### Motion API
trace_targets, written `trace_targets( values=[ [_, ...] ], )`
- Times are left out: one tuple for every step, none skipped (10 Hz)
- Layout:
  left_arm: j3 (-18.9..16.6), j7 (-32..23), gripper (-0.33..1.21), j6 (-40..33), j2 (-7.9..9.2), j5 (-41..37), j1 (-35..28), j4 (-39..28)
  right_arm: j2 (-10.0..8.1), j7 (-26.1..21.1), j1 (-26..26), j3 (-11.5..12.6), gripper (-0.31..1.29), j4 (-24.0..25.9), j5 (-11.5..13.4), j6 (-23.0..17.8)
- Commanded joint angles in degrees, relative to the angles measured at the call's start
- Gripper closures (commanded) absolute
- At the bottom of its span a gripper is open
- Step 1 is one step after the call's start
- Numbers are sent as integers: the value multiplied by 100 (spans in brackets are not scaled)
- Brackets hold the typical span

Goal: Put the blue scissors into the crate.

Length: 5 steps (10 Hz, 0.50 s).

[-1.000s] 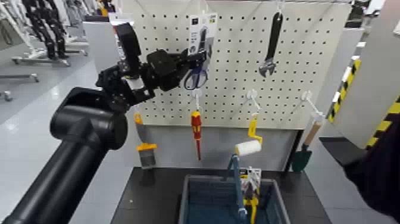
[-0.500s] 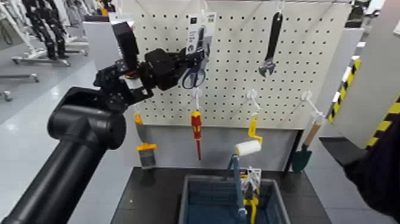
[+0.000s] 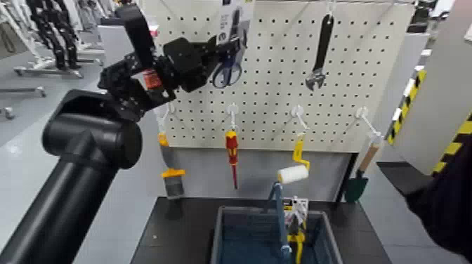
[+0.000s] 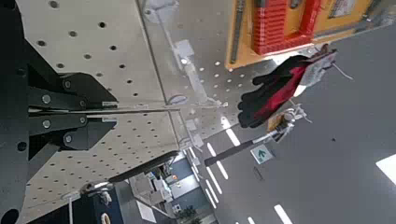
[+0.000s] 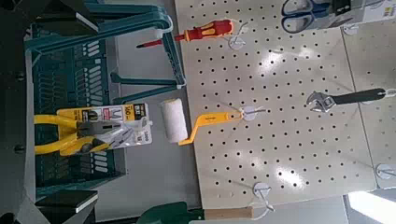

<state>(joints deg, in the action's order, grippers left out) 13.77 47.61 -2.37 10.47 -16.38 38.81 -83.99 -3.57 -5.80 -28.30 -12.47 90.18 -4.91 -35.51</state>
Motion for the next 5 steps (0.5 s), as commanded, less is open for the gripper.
trace_targets(
  values=[
    [56,3,118,149,25,-128,-102,-715,-3,0,0,-10,7,0,-1,0],
    [82,3,118,211,16,-163,-146,-961,6,0,-9,-10,7,0,8,9],
    [135,-6,118,228,16,-295,-181,-1084,6,-9,-9,-10,7,0,-1,9],
    [240,-6,118,255,16,-471,-207,-1172,6,-18,-9,-10,7,0,-1,18],
    [381,21,118,272,25,-752,-243,-1242,6,-18,-9,-10,7,0,-1,9]
  ],
)
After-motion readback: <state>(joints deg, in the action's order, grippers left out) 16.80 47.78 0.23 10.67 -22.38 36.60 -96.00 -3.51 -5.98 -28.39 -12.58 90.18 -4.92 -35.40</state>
